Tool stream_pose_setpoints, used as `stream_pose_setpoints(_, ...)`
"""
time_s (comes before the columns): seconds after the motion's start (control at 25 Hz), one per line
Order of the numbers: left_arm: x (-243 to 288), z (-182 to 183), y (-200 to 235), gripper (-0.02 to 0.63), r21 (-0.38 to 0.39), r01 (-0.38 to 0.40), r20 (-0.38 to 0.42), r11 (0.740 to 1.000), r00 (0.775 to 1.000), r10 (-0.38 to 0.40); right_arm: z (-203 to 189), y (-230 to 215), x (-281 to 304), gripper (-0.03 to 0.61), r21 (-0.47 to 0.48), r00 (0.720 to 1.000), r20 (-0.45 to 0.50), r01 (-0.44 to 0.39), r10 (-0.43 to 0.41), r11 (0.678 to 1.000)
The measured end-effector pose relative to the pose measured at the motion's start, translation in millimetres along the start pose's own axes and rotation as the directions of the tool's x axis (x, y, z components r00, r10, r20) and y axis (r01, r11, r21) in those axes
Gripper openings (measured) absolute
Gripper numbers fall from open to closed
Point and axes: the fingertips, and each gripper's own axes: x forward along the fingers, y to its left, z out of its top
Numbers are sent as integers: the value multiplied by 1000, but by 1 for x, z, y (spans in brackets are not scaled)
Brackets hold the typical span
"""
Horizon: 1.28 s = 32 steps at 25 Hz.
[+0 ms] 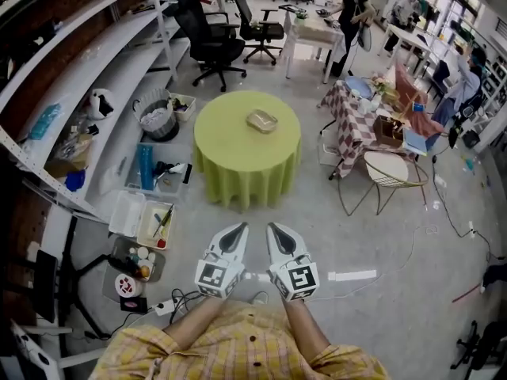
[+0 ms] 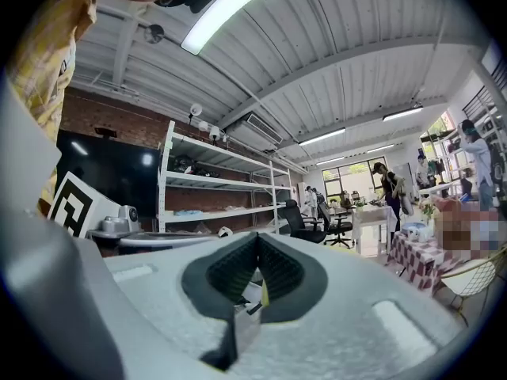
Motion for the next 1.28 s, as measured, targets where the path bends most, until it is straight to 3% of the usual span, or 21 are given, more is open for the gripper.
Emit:
stream_pose_setpoints(0.44, 16, -10, -12, 5, -6, -68, 0, 998, 998, 68, 2, -25, -8, -2, 22, 998, 46, -41, 40, 999)
stream_pose_setpoints(0.64, 41, -17, -3, 5, -7, -56, -16, 998, 998, 56, -9, -41, 9, -2, 23, 999, 20, -42, 42, 999)
stream_pose_setpoints(0.92, 88, -20, 44, 5, -13, -38, -23, 999, 999, 38, -8, -69, 71, -2, 7, 999, 16, -28, 28, 1000)
stream_pose_setpoints(1.28, 167, 10, 134, 5, -21, -9, -4, 1000, 1000, 9, 14, -102, 183, -2, -14, 1000, 23, -12, 12, 1000)
